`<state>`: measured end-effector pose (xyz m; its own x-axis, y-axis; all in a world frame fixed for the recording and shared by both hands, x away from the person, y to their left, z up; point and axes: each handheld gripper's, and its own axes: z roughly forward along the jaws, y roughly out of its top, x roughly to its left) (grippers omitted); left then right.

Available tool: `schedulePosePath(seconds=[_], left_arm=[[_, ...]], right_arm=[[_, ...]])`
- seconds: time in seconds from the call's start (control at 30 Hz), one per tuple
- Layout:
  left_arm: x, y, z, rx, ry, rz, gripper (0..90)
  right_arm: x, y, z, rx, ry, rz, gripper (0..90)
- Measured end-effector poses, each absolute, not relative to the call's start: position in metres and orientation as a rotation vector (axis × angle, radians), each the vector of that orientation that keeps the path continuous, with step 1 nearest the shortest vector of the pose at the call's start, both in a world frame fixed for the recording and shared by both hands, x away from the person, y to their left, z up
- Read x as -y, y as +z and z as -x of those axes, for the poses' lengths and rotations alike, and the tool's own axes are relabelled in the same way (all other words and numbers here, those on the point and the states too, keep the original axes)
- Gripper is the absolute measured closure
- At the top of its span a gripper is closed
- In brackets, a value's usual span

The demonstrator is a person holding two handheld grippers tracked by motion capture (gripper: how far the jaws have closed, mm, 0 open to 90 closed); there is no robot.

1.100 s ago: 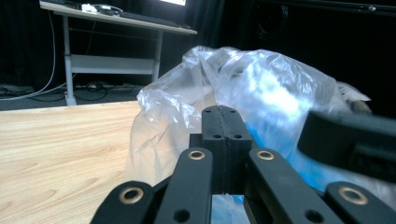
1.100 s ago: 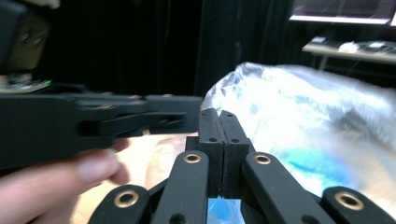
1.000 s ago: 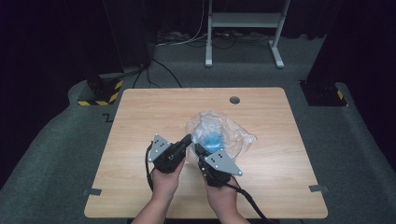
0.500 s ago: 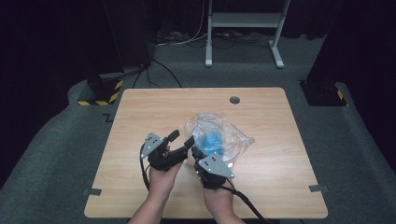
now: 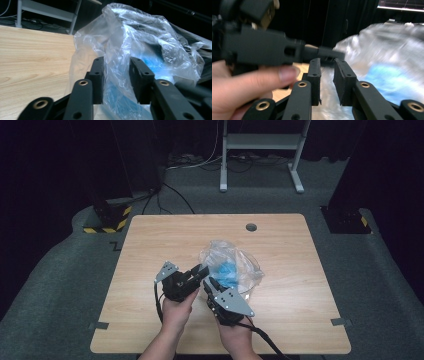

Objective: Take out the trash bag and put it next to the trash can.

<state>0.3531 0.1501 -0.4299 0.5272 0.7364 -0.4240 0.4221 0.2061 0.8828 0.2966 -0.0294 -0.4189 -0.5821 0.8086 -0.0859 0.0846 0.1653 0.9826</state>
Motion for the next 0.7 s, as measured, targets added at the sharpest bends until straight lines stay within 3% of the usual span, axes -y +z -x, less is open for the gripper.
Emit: schedulePosePath(seconds=[0.33, 0.7], left_arm=[[-0.148, -0.426, -0.349, -1.07, 0.398, -1.448, 81.1], [-0.145, -0.422, -0.347, -1.046, 0.431, -1.449, 86.9]], right_arm=[[0.069, -0.393, -0.302, -1.744, 1.44, -0.879, 69.6], [0.121, -0.37, -0.312, -1.657, 1.402, -0.94, 68.1]])
